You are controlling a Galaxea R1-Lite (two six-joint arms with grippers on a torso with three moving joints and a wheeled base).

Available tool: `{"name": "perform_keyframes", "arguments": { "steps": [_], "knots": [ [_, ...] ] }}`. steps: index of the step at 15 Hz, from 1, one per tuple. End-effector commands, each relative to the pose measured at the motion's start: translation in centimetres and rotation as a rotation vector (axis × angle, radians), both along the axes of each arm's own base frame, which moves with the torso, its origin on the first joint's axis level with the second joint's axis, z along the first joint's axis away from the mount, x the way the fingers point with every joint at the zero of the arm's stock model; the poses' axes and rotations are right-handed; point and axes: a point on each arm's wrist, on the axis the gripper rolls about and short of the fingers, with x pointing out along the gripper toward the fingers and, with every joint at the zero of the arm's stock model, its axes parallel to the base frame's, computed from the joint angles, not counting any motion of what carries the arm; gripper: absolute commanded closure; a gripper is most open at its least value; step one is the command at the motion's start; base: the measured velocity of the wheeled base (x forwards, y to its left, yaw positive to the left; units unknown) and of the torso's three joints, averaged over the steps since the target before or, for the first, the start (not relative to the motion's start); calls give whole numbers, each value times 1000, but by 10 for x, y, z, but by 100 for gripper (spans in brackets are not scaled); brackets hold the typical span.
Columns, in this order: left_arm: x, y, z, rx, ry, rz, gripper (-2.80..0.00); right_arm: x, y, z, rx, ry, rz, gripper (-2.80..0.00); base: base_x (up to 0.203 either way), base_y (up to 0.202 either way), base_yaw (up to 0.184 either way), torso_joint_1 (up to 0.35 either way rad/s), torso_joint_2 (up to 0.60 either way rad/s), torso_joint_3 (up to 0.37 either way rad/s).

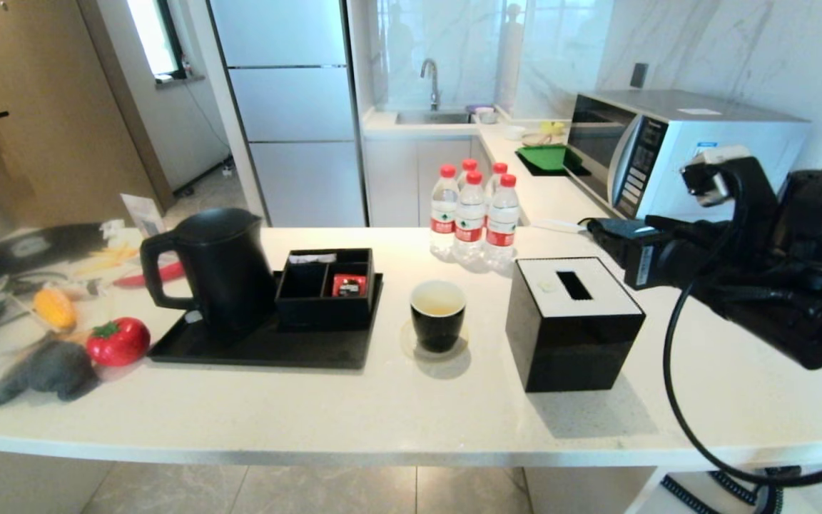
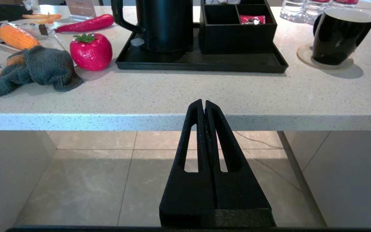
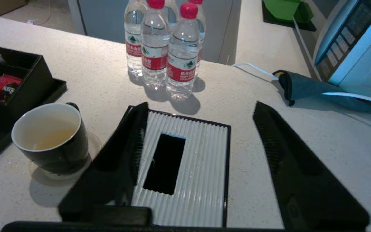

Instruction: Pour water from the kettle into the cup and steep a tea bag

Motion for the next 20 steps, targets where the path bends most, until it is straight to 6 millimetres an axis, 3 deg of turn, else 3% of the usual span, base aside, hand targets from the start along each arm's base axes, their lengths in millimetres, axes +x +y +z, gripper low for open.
{"name": "perform_keyframes", "arguments": {
  "steps": [1,7,12,20],
  "knots": [
    [0,0,0,0,-1,0,0,-8,-4,9,13,-32,-5,0,0,0,0,0,0,0],
    [0,0,0,0,-1,0,0,-21,-15,18,23,-67,-32,0,0,0,0,0,0,0],
    [0,0,0,0,-1,0,0,-41,-44,9,15,-50,-106,0,0,0,0,0,0,0],
    [0,0,0,0,-1,0,0,-109,-85,-29,63,-35,-206,0,0,0,0,0,0,0]
  ]
}}
